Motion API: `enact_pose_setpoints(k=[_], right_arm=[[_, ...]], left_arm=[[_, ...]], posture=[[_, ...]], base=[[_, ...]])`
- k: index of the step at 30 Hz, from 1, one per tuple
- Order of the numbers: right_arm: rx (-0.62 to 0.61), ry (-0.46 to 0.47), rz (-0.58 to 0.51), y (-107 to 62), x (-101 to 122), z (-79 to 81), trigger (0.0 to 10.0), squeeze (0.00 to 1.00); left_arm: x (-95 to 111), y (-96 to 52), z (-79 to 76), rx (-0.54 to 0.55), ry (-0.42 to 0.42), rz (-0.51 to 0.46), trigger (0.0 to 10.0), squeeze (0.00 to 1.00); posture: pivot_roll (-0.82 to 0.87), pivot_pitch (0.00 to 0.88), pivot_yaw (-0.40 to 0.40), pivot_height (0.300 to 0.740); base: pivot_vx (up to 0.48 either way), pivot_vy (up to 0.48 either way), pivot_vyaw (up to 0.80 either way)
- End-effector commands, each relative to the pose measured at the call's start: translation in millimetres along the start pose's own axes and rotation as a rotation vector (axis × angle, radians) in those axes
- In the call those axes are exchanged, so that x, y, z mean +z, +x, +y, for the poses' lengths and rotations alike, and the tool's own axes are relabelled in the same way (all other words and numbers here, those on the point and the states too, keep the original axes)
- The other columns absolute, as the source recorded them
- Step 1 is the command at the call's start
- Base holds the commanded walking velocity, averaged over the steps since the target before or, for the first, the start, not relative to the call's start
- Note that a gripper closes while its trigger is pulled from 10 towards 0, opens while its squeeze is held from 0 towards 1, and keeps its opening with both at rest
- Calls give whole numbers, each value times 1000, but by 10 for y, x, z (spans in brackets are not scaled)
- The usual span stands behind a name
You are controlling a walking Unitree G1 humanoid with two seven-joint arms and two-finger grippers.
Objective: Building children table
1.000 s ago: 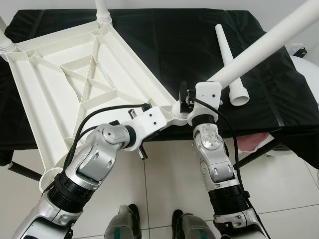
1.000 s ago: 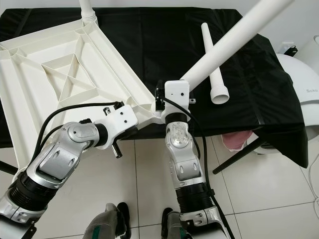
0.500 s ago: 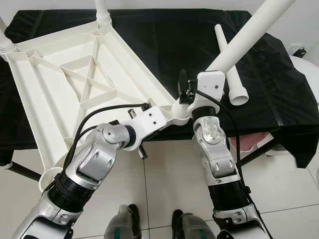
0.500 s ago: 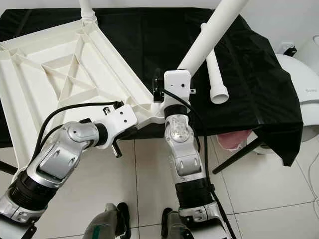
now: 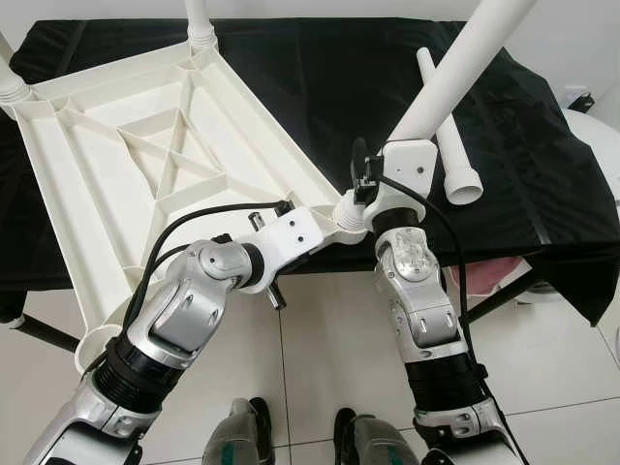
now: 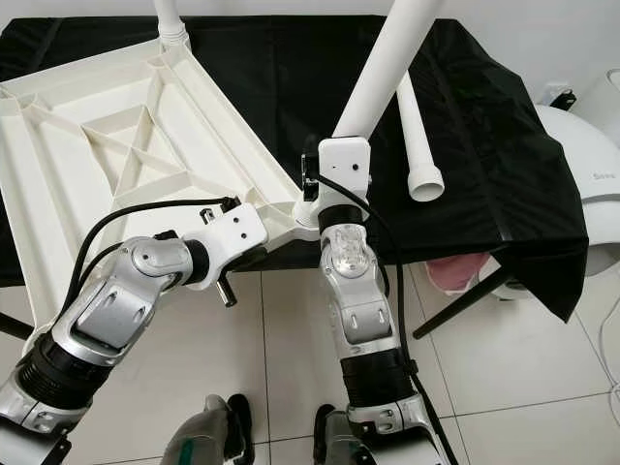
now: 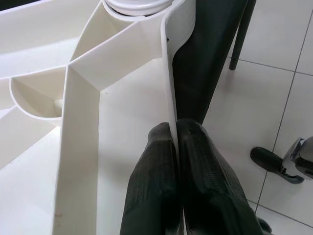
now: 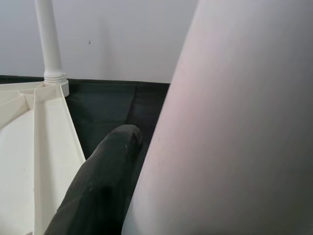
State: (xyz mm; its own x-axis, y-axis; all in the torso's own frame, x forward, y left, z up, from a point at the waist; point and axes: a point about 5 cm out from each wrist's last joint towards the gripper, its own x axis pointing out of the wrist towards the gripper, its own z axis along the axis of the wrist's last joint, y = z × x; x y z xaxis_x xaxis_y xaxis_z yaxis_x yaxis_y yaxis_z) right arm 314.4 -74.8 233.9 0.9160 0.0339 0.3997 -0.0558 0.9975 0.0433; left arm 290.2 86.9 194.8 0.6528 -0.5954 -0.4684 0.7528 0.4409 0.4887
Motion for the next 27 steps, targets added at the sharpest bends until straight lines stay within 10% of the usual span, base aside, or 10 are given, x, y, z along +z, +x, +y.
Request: enact_pose_setpoints(k=[1,2,3,4,6,19,20,25,26,27], right_arm=[[-5,2,28,-21,-49,-23,6078,0],[-7,-9,36,-14,-59,-56,0,0],[-9,-4,49,-10,-71,-70,0,0],[-7,-2,60,-3,-81,-82,6235,0],[1,-2,70,6,-90,-86,10000,0],[158,-39,110,153,-111,-148,10000,0],[169,-37,123,174,-119,-161,4118,0],[179,-42,125,187,-116,-174,0,0],[198,-34,124,186,-114,-171,10000,0],[212,-28,123,184,-111,-169,10000,0]], left_arm=[[154,-44,67,72,63,-63,10000,0],[154,-49,72,73,62,-61,10000,0],[154,-51,73,73,61,-61,10000,0],[152,-52,74,73,61,-60,10000,0],[151,-53,75,74,61,-60,10000,0],[147,-56,67,73,54,-59,10000,0],[146,-59,66,73,55,-58,10000,0],[145,-59,66,75,55,-57,10000,0],[145,-60,65,75,55,-57,10000,0],[144,-60,65,75,55,-57,10000,0]], posture=[[-79,177,-31,740],[-79,184,-27,740],[-79,184,-27,740],[-79,184,-27,740],[-80,189,-25,740],[-79,198,-28,740],[-77,197,-30,740],[-75,194,-31,740],[-75,194,-31,740],[-75,194,-31,740]], base=[[0,0,0],[0,0,0],[0,0,0],[0,0,0],[0,0,0],[0,0,0],[0,0,0],[0,0,0],[0,0,0],[0,0,0]])
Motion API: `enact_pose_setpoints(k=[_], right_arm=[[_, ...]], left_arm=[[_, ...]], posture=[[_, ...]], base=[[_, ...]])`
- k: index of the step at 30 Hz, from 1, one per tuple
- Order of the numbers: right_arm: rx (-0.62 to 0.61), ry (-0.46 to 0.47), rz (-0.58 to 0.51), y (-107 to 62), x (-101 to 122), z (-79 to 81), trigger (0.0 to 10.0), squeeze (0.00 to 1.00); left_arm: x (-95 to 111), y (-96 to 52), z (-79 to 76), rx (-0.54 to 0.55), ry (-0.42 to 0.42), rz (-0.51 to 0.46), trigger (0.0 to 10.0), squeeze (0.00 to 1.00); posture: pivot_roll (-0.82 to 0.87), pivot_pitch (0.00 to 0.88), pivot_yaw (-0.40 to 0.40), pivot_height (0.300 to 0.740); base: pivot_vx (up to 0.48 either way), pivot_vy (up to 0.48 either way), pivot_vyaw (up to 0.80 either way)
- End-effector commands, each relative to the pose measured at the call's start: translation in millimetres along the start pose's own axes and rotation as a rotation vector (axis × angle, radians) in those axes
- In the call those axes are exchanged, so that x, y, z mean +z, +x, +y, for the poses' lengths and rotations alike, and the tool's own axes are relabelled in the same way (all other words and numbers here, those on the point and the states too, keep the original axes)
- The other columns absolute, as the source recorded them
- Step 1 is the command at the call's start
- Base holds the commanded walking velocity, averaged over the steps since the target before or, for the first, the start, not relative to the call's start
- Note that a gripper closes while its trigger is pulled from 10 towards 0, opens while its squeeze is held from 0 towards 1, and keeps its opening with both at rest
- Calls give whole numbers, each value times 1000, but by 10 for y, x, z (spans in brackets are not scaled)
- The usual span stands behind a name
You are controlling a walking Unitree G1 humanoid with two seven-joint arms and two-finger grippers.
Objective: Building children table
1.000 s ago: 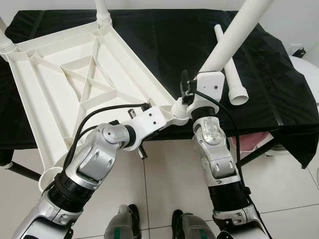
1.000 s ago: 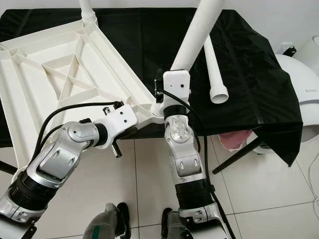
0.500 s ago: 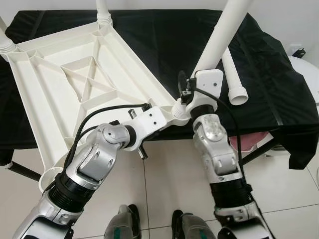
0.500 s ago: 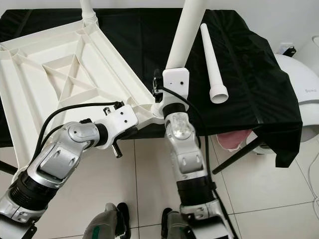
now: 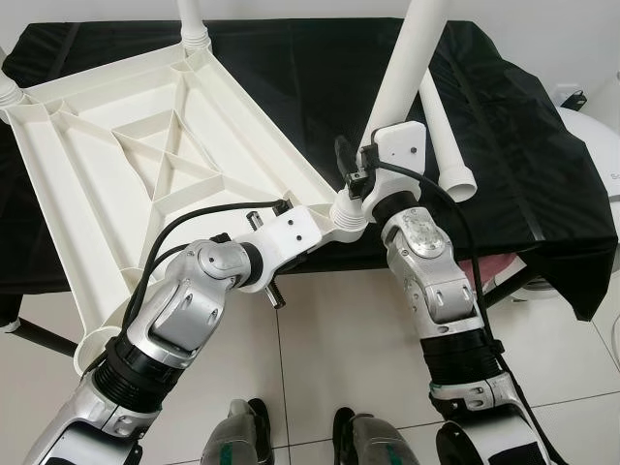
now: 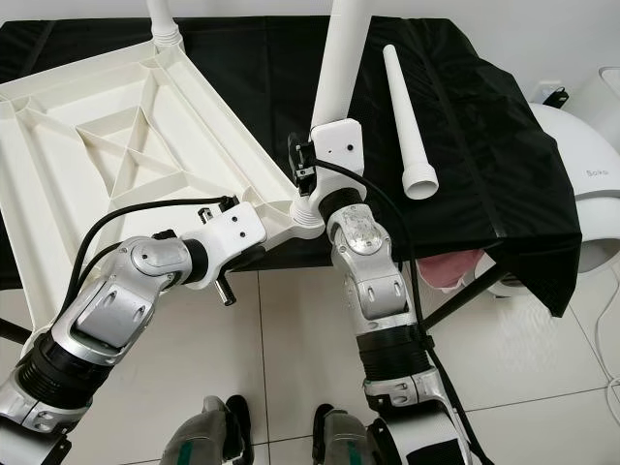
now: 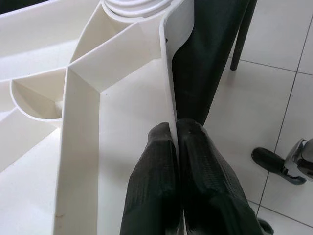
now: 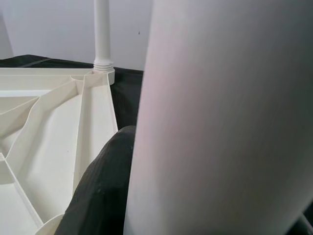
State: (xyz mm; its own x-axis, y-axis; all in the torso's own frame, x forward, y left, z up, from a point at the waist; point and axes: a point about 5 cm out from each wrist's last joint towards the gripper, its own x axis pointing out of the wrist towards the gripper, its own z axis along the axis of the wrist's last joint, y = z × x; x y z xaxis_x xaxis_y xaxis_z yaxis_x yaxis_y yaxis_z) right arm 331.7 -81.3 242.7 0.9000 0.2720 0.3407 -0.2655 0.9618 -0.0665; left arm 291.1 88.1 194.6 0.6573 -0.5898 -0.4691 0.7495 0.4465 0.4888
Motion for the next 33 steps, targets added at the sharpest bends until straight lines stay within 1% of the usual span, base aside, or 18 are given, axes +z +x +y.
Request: enact_pose_setpoints(k=[1,3,5,7,10,12,14,17,18,21,23,25,28,31,33], right_arm=[[-26,3,63,-22,-130,-92,10000,0],[31,22,38,-49,-110,-112,10000,0],[40,24,36,-52,-112,-119,10000,0],[79,65,63,-47,-152,-149,10000,0],[97,59,56,-49,-149,-174,10000,0],[146,56,36,-48,-130,-217,10000,0],[167,58,33,-42,-124,-245,10000,0],[182,62,32,-36,-121,-269,10000,0],[218,49,29,-15,-104,-321,10000,0],[229,46,31,-5,-99,-341,10000,0],[279,63,34,13,-84,-371,10000,0],[279,63,34,13,-84,-371,10000,0],[385,78,35,50,-36,-416,10000,0],[385,78,35,50,-36,-416,10000,0],[417,78,33,77,-6,-450,10000,0]], left_arm=[[155,-60,53,69,58,-62,10000,0],[155,-58,51,69,58,-62,10000,0],[155,-58,51,70,58,-63,10000,0],[156,-55,48,69,58,-64,10000,0],[159,-55,44,67,59,-65,10000,0],[161,-52,39,65,61,-66,10000,0],[158,-49,37,64,62,-65,10000,0],[154,-48,34,62,64,-64,10000,0],[147,-46,29,60,65,-63,10000,0],[145,-45,27,59,66,-62,10000,0],[145,-43,20,57,68,-63,10000,0],[145,-43,20,57,68,-63,10000,0],[128,-49,23,54,68,-59,10000,0],[128,-49,23,54,68,-59,10000,0],[66,-73,61,67,61,-36,10000,0]], posture=[[-75,194,-31,740],[-75,190,-33,740],[-75,190,-33,740],[-76,188,-35,740],[-76,188,-35,740],[-78,182,-35,740],[-80,176,-35,740],[-80,176,-35,740],[-81,172,-36,740],[-81,172,-36,740],[-84,167,-37,740],[-84,167,-37,740],[-85,173,-40,740],[-85,173,-40,740],[-85,183,-42,740]], base=[[0,0,0],[0,0,0],[0,0,0],[0,0,0],[0,0,0],[0,0,0],[0,0,0],[0,0,0],[0,0,0],[0,0,0],[0,0,0],[0,0,0],[0,0,0],[0,0,0],[0,0,0]])
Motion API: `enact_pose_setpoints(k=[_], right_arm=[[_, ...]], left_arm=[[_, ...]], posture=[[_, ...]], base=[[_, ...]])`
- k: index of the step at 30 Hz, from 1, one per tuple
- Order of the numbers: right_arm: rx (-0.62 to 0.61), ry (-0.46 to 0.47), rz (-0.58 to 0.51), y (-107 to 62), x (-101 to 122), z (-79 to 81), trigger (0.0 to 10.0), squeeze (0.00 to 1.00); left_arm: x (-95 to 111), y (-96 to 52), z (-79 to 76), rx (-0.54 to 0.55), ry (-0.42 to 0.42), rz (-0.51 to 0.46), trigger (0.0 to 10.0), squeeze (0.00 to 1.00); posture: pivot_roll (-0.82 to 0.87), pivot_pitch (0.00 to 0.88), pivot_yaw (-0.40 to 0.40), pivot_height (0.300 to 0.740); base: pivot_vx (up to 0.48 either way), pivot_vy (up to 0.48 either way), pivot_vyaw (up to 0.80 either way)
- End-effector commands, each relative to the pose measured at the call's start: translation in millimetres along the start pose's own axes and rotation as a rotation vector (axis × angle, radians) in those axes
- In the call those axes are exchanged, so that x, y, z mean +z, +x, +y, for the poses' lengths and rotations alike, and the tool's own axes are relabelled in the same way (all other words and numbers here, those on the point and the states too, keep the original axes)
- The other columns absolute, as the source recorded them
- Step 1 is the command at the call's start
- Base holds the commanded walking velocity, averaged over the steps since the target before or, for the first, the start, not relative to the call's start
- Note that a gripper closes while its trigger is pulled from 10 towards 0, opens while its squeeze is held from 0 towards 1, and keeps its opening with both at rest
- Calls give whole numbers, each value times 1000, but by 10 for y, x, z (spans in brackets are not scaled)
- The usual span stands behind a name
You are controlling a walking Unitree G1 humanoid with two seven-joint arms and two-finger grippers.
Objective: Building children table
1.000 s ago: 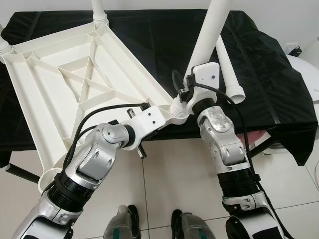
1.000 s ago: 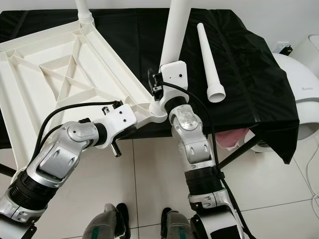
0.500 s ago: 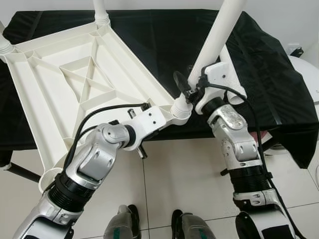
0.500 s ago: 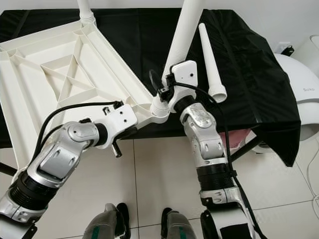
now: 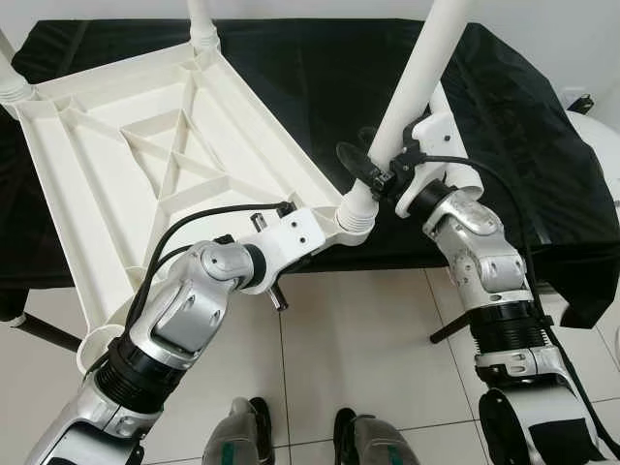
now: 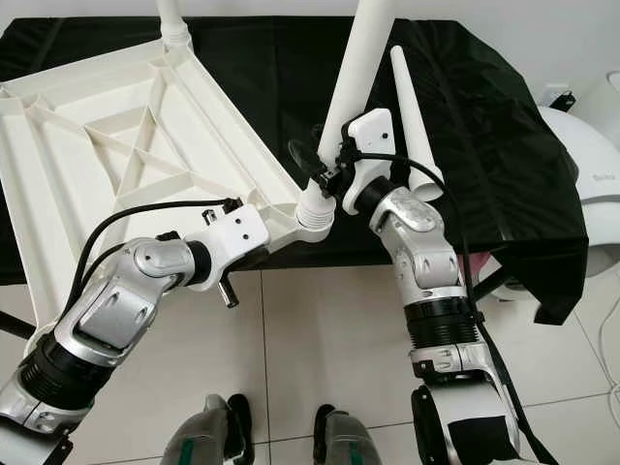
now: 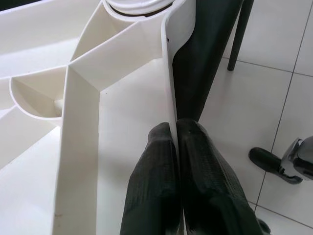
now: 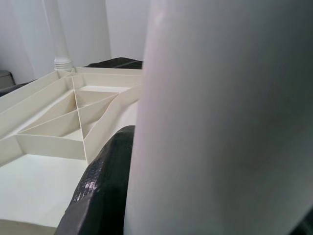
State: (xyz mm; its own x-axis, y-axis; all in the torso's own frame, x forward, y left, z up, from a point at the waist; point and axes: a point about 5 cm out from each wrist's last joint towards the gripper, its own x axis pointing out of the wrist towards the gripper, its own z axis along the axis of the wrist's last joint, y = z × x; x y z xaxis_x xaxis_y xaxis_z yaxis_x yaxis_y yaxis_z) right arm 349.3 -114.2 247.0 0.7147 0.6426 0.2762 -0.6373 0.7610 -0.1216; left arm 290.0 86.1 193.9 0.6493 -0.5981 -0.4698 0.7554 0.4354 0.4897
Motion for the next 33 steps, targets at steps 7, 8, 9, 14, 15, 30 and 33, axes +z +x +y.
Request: enact_pose_setpoints(k=[7,8,9,14,15,30,33], right_arm=[[32,-5,2,-29,29,-84,10000,0],[41,-1,-1,-29,31,-77,10000,0],[51,3,-8,-31,39,-73,10000,0],[86,13,-29,-42,65,-53,10000,0],[101,16,-33,-43,70,-41,10000,0],[215,93,-100,-28,147,19,10000,0],[232,103,-119,-22,184,6,10000,0]], left_arm=[[-59,-99,142,102,23,11,10000,0],[-110,-105,168,110,22,31,10000,0],[-146,-119,191,115,22,44,10000,0],[-171,-146,215,113,31,54,10000,0],[-171,-151,224,113,33,55,10000,0],[-134,-155,135,59,77,40,10000,0],[-179,-160,81,30,89,50,10000,0]], posture=[[-83,191,-42,740],[-82,194,-40,740],[-80,197,-38,740],[-80,198,-36,740],[-78,201,-32,740],[-74,207,-31,740],[-71,206,-32,740]], base=[[0,0,0],[0,0,0],[0,0,0],[0,0,0],[0,0,0],[0,0,0],[0,0,0]])
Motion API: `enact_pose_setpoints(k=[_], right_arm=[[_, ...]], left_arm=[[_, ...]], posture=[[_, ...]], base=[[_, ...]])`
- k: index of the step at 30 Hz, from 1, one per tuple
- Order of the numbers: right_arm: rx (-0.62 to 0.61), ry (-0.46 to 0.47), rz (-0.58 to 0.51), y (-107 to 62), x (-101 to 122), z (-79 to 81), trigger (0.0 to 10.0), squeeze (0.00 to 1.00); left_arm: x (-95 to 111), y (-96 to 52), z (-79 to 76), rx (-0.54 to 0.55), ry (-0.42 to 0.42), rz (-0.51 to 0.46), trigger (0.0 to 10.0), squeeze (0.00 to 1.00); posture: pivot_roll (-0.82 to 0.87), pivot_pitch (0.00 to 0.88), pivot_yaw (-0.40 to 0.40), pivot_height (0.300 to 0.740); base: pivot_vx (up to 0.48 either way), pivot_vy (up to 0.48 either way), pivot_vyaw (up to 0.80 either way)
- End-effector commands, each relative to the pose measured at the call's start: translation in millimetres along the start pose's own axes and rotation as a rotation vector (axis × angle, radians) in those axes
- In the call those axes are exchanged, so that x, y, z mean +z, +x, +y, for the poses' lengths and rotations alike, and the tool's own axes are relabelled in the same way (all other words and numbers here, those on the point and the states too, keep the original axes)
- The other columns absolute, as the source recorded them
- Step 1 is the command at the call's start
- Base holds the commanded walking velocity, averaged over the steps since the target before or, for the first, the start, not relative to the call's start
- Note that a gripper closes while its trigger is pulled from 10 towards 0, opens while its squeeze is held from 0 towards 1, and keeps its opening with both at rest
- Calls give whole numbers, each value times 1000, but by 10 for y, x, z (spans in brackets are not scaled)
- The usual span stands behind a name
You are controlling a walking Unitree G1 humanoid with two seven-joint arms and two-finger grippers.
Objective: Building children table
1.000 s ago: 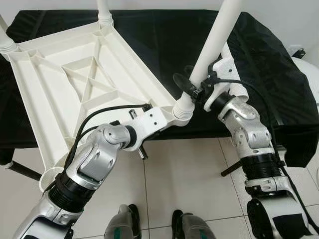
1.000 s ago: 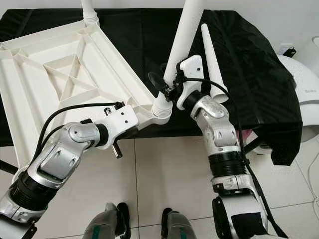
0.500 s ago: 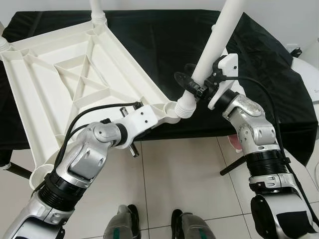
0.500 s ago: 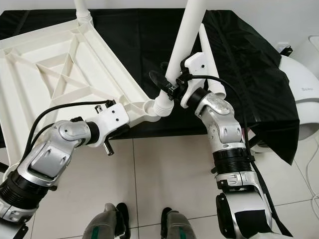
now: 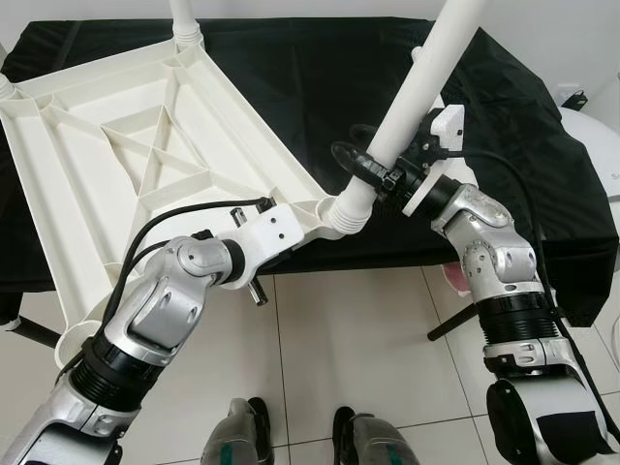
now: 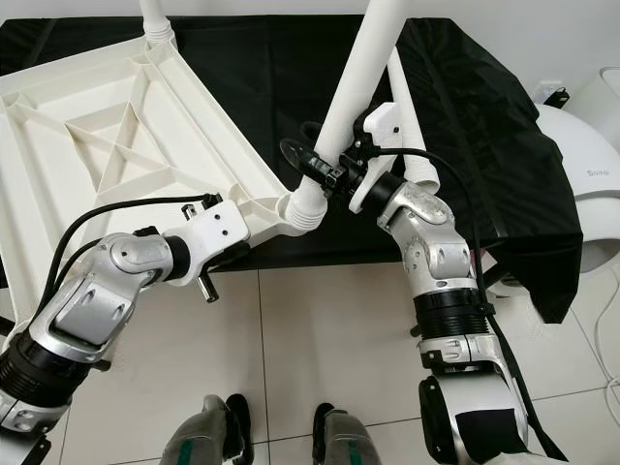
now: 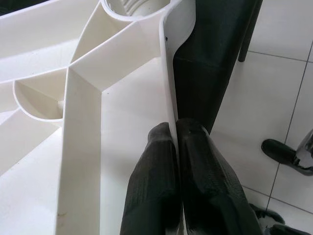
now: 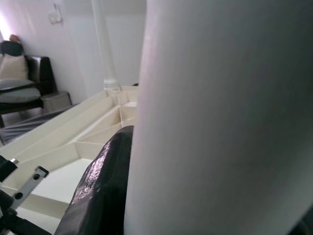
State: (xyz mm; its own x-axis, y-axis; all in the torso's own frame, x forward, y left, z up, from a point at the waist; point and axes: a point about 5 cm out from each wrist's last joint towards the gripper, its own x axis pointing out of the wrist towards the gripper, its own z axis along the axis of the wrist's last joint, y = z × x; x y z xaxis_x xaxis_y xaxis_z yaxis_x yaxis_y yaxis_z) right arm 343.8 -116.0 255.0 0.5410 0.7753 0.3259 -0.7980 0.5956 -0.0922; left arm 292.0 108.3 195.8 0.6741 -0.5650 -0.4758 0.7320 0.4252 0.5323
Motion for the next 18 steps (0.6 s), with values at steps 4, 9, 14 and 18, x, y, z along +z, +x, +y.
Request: enact_pose_setpoints(k=[4,9,14,18], right_arm=[[47,1,-53,14,123,-9,10000,0],[79,-11,-51,20,148,-9,10000,0],[111,-12,-46,38,141,18,10000,0],[152,-13,-26,47,79,71,10000,0]], left_arm=[[-90,-55,-90,-29,65,31,10000,0],[-119,-84,-113,-54,81,37,10000,0],[-141,-72,-103,-46,92,50,10000,0],[-98,-70,-113,-45,91,32,10000,0]], posture=[[-70,205,-33,740],[-67,205,-33,740],[-66,195,-37,740],[-65,191,-39,740]], base=[[0,0,0],[0,0,0],[0,0,0],[0,0,0]])
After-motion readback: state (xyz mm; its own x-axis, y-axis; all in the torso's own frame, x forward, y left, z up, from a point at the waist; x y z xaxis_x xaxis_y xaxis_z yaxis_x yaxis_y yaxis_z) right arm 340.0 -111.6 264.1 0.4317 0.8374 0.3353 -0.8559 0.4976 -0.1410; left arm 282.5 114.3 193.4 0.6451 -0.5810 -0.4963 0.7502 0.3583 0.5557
